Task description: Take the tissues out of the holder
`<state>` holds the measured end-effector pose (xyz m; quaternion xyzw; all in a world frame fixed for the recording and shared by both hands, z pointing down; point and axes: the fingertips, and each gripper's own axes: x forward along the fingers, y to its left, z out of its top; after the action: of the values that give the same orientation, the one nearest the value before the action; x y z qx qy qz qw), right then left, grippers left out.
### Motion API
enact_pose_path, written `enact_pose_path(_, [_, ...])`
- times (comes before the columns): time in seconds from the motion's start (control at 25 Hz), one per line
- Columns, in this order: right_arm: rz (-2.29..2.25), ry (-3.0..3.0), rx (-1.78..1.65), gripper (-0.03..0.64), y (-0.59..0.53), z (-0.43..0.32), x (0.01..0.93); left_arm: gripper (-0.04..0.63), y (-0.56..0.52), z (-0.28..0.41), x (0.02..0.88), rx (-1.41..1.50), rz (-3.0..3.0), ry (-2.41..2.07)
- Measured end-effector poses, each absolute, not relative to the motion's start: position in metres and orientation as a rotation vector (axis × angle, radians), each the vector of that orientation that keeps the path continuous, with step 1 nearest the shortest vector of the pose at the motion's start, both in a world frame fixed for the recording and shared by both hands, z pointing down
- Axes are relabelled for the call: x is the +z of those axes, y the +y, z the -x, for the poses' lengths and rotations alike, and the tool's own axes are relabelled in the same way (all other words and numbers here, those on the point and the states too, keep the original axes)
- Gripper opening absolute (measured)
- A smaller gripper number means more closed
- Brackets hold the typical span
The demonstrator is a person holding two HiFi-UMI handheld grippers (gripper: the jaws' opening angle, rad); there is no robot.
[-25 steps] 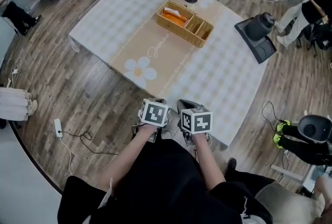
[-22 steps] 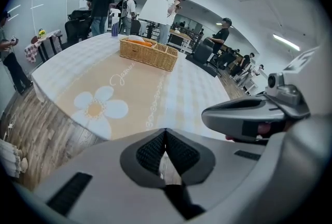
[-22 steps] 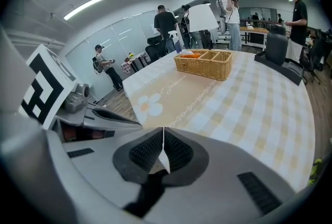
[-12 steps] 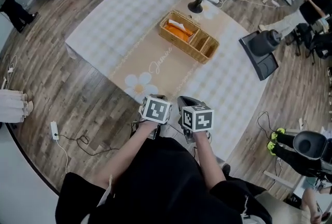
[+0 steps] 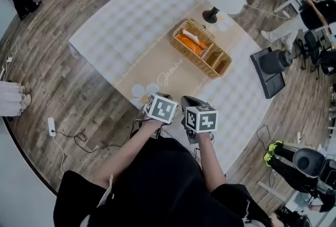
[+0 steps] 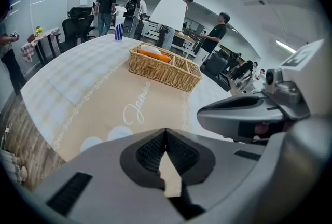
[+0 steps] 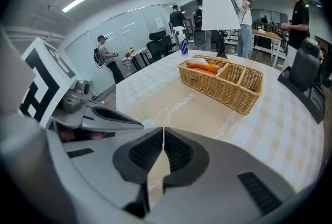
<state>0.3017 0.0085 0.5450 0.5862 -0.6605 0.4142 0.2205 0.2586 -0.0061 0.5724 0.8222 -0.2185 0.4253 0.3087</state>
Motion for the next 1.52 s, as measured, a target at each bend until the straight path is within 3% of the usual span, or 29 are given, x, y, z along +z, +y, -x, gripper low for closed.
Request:
enact_pose_path(0.72, [-1.560, -1.836, 1.073, 0.020, -0.078, -0.332, 0.545, 0.002, -0.069, -0.267, 0.583, 1.097, -2.114, -0.588])
enact_pose_path(1.52, [-1.461, -1.828, 0.952, 0.118, -0.138, -0.369, 0.549, 0.002, -0.093, -0.263, 0.604, 1.072, -2.036, -0.604])
